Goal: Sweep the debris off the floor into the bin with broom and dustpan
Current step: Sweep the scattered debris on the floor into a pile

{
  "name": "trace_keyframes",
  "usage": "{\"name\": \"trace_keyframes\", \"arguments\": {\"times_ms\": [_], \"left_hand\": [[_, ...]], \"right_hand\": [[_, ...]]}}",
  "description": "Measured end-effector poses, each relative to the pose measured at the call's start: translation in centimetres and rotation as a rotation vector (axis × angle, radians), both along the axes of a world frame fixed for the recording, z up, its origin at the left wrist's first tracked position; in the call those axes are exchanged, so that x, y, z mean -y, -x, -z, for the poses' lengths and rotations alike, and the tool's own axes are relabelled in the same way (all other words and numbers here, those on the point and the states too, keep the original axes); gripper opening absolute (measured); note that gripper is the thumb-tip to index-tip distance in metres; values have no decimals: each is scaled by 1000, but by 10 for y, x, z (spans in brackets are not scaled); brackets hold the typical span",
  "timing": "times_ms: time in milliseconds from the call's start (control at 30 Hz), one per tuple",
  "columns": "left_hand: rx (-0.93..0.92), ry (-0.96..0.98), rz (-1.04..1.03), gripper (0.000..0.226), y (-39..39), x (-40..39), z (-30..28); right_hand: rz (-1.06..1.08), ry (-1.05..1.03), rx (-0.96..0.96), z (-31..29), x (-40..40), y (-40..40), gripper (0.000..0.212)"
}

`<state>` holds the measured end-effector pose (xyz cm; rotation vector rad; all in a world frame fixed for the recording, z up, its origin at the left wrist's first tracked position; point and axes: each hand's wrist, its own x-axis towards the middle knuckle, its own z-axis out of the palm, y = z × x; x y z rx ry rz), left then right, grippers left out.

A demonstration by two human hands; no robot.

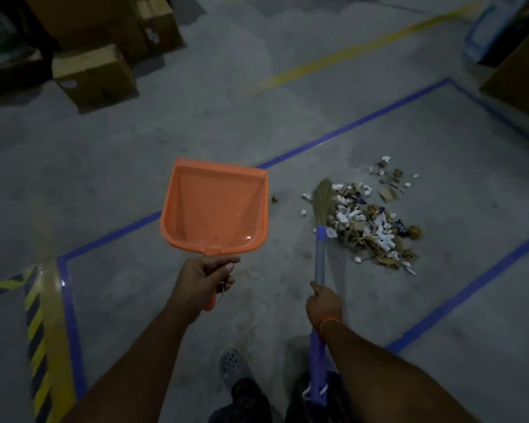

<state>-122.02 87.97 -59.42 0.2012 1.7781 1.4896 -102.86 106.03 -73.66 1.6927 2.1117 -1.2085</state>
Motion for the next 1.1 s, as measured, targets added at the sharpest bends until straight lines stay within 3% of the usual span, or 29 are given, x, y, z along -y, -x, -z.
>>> {"name": "trace_keyframes", "arguments": {"times_ms": [267, 500, 800, 1100], "left_hand": [[8, 48, 102, 17, 75, 21, 8], [5, 87, 160, 18, 152, -1, 16], [9, 77, 293, 19, 254, -101, 5], [-15, 3, 453, 18, 317, -226, -19]], "right_hand": [[-102, 91, -45, 3, 49, 117, 47], [-6, 192, -28, 22, 16, 193, 45], [429, 60, 39, 19, -73, 216, 42], [473, 51, -64, -3, -106, 280, 46]]}}
